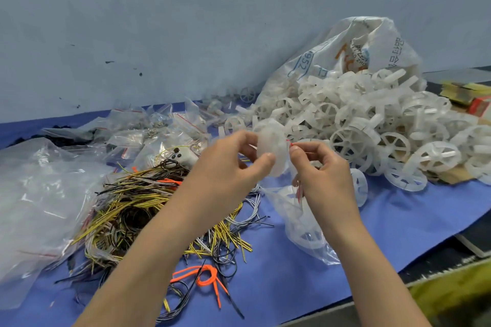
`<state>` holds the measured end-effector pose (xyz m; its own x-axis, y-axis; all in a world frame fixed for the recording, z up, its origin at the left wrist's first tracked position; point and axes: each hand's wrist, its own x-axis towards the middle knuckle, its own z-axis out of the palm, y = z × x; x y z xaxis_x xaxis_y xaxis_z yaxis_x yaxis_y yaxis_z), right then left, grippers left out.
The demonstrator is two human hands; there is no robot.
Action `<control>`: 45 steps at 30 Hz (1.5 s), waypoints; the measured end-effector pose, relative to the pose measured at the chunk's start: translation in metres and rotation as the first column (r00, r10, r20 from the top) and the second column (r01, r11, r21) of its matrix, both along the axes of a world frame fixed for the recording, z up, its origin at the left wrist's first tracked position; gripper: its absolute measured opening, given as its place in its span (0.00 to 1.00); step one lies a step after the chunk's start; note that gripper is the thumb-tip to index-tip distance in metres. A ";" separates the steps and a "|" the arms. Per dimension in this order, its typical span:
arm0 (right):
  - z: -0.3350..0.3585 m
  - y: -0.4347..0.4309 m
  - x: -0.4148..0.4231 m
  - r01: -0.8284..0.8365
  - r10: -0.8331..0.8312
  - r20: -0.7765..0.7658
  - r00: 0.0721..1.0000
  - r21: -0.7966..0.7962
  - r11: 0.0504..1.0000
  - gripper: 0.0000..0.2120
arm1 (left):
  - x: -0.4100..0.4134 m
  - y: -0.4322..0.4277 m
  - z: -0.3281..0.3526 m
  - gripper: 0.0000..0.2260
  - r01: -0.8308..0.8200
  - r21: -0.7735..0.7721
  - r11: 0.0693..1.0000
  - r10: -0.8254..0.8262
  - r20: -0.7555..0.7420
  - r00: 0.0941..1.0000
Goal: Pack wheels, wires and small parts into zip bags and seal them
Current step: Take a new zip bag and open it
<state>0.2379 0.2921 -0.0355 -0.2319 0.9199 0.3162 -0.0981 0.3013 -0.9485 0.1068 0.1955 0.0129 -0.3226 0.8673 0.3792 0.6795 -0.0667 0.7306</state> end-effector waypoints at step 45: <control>0.048 0.002 -0.007 0.148 -0.157 0.017 0.987 0.256 0.955 0.06 | -0.015 -0.014 0.005 0.14 0.161 -0.137 0.977 -0.192 -0.257 0.947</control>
<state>0.2305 0.2939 0.0125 -0.1109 0.8361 0.5373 0.0008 0.5407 -0.8412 0.0914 0.1817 0.0175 -0.0604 0.9432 0.3267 0.8356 -0.1312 0.5334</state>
